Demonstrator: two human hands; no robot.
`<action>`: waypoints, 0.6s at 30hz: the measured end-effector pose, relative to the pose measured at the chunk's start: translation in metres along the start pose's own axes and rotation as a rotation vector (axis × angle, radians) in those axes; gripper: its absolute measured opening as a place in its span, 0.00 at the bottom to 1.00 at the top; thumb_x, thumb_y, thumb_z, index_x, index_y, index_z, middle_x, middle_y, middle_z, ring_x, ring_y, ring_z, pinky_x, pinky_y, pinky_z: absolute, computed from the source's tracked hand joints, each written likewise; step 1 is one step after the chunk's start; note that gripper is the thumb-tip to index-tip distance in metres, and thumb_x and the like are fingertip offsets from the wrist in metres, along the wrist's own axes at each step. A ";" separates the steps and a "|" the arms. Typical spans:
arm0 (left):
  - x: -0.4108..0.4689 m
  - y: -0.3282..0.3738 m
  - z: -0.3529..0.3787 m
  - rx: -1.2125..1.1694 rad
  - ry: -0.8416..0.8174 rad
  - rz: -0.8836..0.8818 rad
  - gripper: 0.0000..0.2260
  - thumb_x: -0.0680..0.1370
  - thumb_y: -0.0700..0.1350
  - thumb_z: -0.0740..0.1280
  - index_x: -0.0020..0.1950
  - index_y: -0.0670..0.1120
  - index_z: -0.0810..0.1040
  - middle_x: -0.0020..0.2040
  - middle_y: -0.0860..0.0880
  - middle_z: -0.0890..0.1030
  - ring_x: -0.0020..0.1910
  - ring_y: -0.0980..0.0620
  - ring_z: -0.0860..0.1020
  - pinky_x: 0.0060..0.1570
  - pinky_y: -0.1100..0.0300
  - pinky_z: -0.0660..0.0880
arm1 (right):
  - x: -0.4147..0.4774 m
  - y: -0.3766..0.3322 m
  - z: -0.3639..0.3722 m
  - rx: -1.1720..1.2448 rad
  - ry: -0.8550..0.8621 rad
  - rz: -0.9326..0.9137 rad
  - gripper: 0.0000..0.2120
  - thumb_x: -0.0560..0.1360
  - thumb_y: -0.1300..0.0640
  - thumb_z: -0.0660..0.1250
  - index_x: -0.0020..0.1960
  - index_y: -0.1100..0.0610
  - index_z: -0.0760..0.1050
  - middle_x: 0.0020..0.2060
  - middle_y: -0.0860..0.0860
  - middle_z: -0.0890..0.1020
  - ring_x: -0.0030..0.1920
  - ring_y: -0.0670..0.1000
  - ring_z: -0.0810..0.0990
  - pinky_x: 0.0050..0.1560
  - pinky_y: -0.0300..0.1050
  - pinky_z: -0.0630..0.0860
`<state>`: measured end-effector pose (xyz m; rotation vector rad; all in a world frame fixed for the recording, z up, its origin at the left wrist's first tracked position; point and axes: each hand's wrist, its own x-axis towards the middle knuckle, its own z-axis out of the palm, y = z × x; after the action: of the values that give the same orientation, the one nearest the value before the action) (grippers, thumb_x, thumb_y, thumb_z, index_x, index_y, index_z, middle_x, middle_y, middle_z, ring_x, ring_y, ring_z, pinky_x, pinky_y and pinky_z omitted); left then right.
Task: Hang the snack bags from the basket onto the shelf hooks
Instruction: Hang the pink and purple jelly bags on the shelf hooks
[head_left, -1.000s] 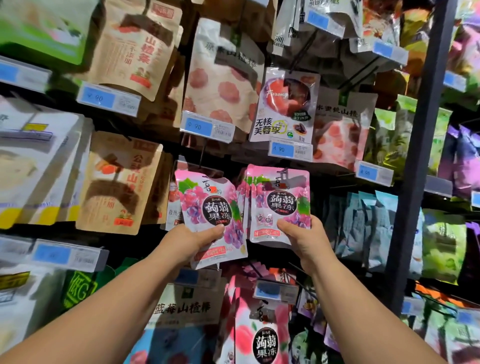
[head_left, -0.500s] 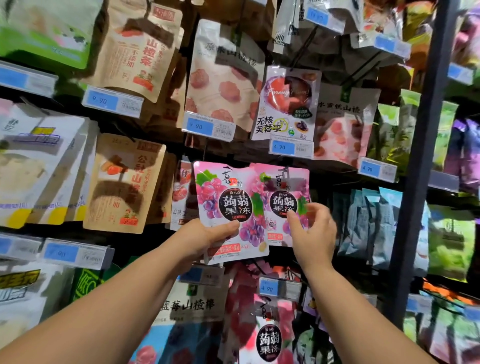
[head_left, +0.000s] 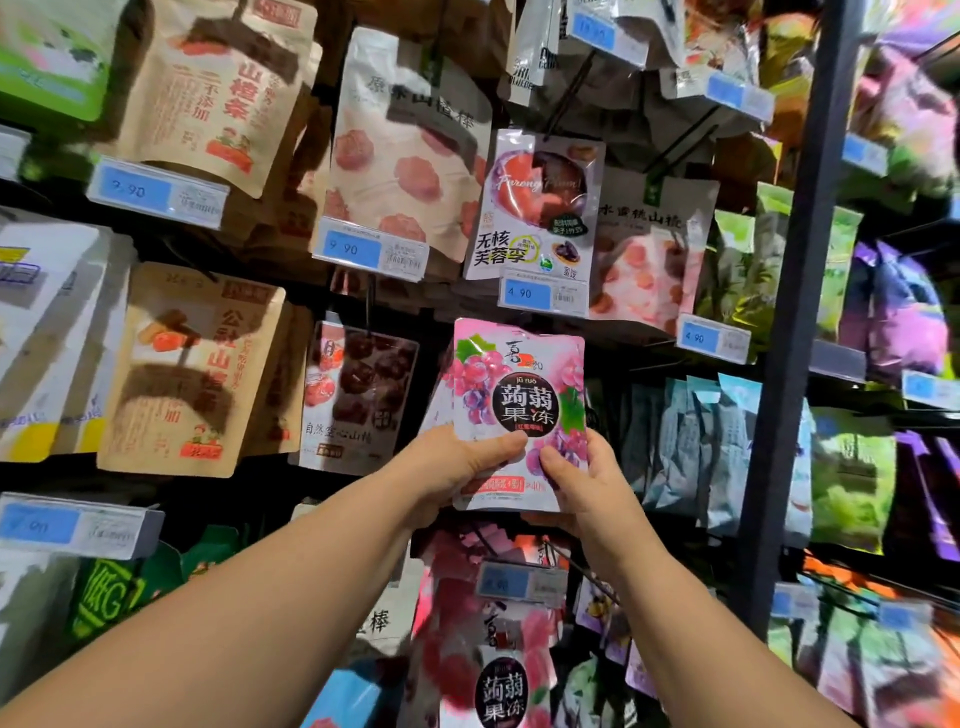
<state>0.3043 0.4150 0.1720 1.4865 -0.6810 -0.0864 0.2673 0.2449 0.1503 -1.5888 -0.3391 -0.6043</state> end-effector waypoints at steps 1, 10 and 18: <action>0.004 0.001 0.003 0.020 0.007 0.012 0.13 0.71 0.55 0.76 0.41 0.46 0.82 0.27 0.57 0.80 0.26 0.61 0.76 0.28 0.64 0.69 | 0.001 0.000 -0.002 0.009 0.027 -0.012 0.19 0.77 0.56 0.70 0.66 0.54 0.70 0.57 0.56 0.83 0.58 0.58 0.82 0.62 0.61 0.77; 0.028 -0.002 0.017 0.125 0.206 0.159 0.15 0.69 0.50 0.79 0.52 0.51 0.79 0.48 0.51 0.85 0.49 0.50 0.83 0.51 0.55 0.80 | 0.014 0.004 -0.015 -0.004 0.139 -0.081 0.20 0.76 0.59 0.71 0.65 0.51 0.69 0.55 0.53 0.84 0.54 0.53 0.84 0.60 0.56 0.79; 0.035 -0.007 0.018 0.302 0.301 0.160 0.33 0.71 0.58 0.75 0.68 0.45 0.66 0.58 0.53 0.73 0.55 0.51 0.73 0.54 0.56 0.72 | 0.028 0.013 -0.017 -0.084 0.164 -0.027 0.27 0.73 0.50 0.75 0.67 0.47 0.67 0.57 0.50 0.83 0.55 0.53 0.84 0.59 0.64 0.78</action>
<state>0.3270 0.3827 0.1771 1.6818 -0.5810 0.3710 0.2950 0.2233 0.1557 -1.6051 -0.2159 -0.7732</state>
